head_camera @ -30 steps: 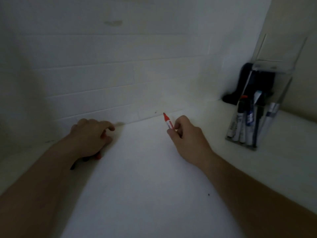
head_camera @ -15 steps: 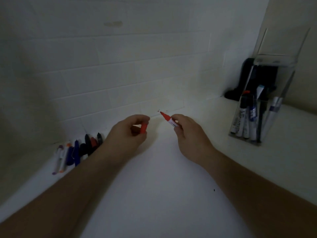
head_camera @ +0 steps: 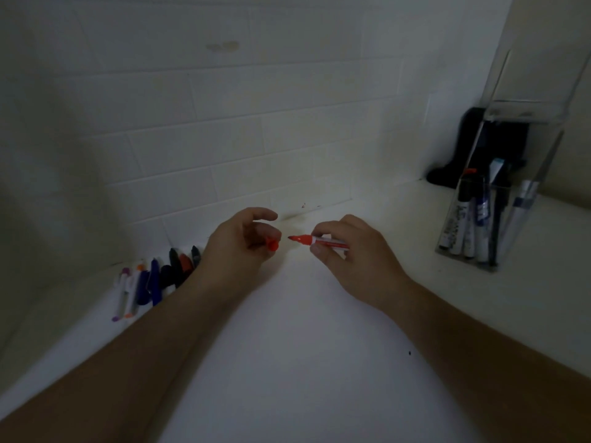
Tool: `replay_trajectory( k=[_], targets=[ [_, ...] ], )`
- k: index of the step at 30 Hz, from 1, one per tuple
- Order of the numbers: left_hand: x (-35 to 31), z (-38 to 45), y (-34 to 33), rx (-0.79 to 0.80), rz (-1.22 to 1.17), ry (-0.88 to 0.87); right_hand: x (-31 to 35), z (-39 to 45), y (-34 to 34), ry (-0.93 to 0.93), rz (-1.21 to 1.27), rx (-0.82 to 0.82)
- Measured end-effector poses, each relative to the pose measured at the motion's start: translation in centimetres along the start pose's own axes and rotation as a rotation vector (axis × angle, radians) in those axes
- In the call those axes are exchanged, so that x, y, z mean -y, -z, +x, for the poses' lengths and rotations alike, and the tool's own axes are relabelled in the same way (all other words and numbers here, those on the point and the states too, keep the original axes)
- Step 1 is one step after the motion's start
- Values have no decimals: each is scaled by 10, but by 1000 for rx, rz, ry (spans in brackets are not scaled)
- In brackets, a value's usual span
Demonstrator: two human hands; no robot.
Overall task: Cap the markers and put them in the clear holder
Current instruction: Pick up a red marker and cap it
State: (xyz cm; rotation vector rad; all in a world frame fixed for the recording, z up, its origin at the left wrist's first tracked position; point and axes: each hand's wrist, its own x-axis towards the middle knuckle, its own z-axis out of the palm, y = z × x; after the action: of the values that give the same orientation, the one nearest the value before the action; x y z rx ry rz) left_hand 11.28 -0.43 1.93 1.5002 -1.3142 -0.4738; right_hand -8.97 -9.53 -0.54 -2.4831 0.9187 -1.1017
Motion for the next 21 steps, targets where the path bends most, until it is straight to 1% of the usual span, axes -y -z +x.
replay_trajectory(
  k=[8, 13, 17, 19, 21],
  targets=[
    [4, 0, -3, 45, 19, -71, 3, -1, 0, 32, -24, 28],
    [6, 1, -1, 82, 141, -106, 4, -2, 0, 47, -39, 32],
    [3, 1, -2, 49, 283, -109, -1, -2, -1, 23, -152, 6],
    [2, 0, -3, 69, 303, -100, -2, -2, -1, 14, -180, -6],
    [0, -1, -5, 115, 373, -106, 0, -3, 0, 42, -212, 0]
  ],
)
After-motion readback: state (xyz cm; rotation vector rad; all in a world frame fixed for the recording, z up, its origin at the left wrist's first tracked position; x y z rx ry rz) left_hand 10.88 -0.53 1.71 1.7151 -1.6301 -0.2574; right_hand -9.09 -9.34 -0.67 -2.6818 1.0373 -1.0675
